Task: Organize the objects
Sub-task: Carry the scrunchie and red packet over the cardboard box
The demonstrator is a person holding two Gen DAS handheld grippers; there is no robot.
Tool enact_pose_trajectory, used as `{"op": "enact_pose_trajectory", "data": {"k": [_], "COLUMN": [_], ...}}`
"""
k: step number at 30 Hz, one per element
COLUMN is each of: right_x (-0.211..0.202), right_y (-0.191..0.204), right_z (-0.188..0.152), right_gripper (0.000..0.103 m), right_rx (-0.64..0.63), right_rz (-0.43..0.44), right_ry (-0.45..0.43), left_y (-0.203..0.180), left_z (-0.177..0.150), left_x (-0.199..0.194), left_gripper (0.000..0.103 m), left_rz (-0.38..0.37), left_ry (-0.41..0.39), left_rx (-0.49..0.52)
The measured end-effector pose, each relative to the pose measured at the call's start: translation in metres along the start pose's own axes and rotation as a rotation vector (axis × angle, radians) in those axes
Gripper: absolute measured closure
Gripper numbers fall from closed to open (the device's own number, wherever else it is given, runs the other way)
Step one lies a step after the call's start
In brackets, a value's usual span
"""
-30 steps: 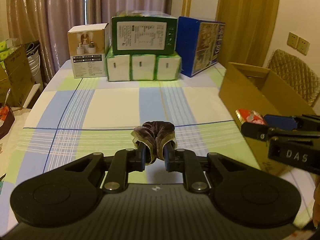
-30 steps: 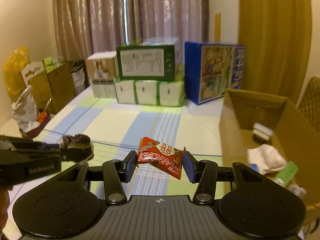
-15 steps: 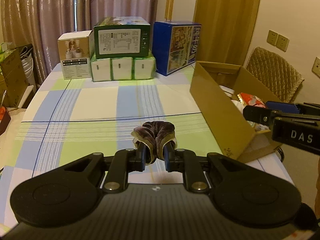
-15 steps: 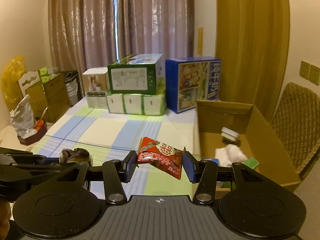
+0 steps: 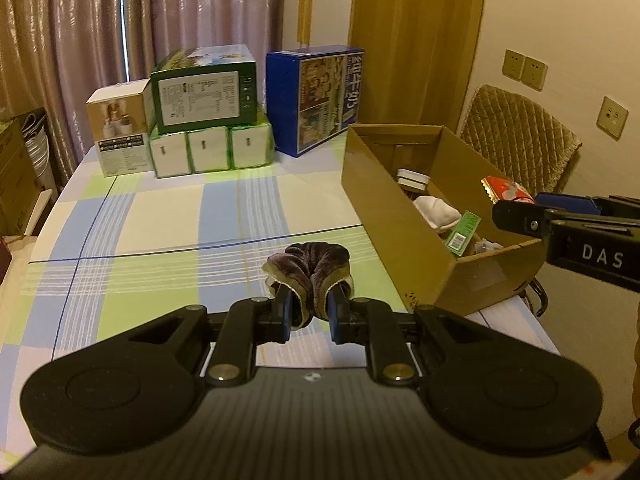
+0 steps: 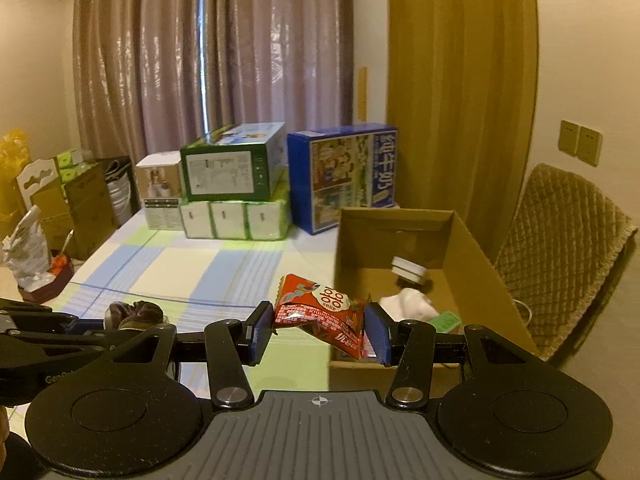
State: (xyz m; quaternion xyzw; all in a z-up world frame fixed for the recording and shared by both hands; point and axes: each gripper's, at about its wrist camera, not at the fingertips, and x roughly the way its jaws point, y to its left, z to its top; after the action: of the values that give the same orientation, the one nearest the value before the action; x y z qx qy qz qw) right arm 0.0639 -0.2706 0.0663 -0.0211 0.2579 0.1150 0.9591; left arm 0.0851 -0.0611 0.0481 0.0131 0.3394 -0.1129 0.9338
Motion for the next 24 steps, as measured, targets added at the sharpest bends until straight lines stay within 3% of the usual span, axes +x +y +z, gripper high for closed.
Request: {"op": "enact_pose_trajectory", "data": {"k": [24], "right_x": [-0.02], "right_y": [-0.088], "right_z": [-0.007], "right_gripper": [0.056], "right_rx": [0.079], "right_rz": [-0.13], "right_ry": [0.036], "left_y": [-0.092], "left_z": [0.021], "left_x": [0.027], "left_gripper": [0.089], "left_rz": [-0.119], "left_ry": [0.034], "left_rx": [0.057]}}
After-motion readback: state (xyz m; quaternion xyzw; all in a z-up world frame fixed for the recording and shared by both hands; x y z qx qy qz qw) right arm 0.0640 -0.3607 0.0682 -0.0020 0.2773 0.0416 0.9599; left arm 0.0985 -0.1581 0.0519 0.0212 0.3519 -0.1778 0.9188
